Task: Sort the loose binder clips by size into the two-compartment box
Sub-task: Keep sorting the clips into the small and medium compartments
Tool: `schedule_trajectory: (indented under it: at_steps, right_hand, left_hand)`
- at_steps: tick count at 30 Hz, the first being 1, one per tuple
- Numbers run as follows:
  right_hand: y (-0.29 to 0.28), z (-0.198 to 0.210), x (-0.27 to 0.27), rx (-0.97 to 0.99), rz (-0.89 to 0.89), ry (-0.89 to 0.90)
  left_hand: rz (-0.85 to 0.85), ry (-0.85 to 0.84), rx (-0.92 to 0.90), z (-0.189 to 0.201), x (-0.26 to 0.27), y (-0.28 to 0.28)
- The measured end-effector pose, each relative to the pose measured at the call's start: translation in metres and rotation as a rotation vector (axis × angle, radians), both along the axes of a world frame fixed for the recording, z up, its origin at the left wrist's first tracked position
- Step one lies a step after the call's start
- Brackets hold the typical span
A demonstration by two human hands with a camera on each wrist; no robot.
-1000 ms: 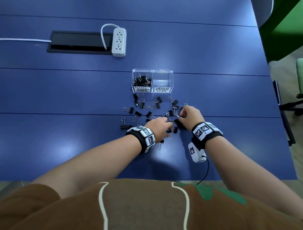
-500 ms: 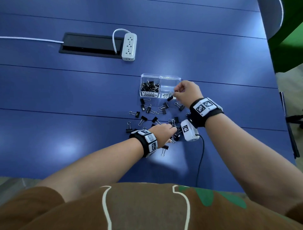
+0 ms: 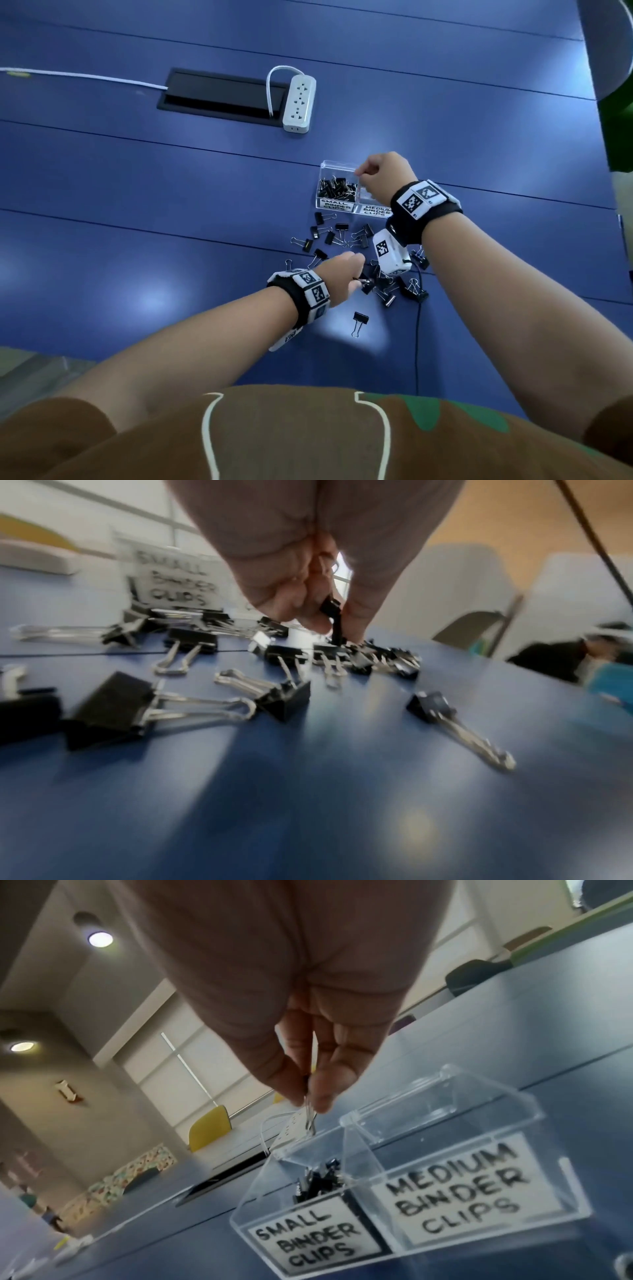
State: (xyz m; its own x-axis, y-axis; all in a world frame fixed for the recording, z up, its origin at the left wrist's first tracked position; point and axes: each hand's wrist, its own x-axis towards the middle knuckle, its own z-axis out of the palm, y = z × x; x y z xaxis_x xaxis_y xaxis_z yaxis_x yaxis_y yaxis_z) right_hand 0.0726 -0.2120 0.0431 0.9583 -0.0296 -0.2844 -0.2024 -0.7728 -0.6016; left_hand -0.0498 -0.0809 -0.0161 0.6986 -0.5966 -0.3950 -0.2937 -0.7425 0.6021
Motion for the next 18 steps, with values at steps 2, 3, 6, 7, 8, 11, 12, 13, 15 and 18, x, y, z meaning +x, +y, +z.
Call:
schedule_trajectory:
  at_steps: [2, 3, 6, 7, 8, 11, 12, 13, 15, 18]
  right_hand:
    - [0.005, -0.004, 0.001, 0.026, 0.009, 0.028]
    - [0.007, -0.005, 0.001, 0.008, 0.029, 0.042]
    - [0.002, -0.011, -0.004, -0.016, 0.015, 0.007]
    - [-0.005, -0.012, -0.007, 0.003, -0.023, -0.019]
    - [-0.014, -0.015, -0.01, 0.029, -0.072, -0.045]
    - [-0.049, -0.024, -0.027, 0.068, -0.259, -0.077]
    - [-0.062, -0.029, -0.036, 0.047, -0.314, -0.07]
    - [-0.073, -0.034, -0.046, 0.018, -0.356, -0.051]
    - [-0.09, -0.046, -0.067, -0.036, -0.378, 0.021]
    - [-0.098, -0.063, -0.088, -0.087, -0.271, 0.116]
  left_hand:
    - [0.124, 0.016, -0.037, 0.002, 0.011, 0.007]
    - [0.187, 0.011, -0.052, 0.004, 0.018, 0.011]
    - [0.338, -0.019, -0.09, 0.015, 0.044, 0.02]
    - [0.371, -0.042, -0.097, 0.02, 0.055, 0.022]
    - [0.395, -0.072, -0.102, 0.025, 0.066, 0.024]
    - [0.408, -0.155, -0.078, 0.037, 0.101, 0.023]
    - [0.398, -0.175, -0.055, 0.04, 0.112, 0.021]
    - [0.379, -0.193, -0.025, 0.042, 0.122, 0.019]
    - [0.325, -0.214, 0.045, 0.045, 0.136, 0.015]
    - [0.237, -0.244, 0.129, 0.042, 0.144, 0.007]
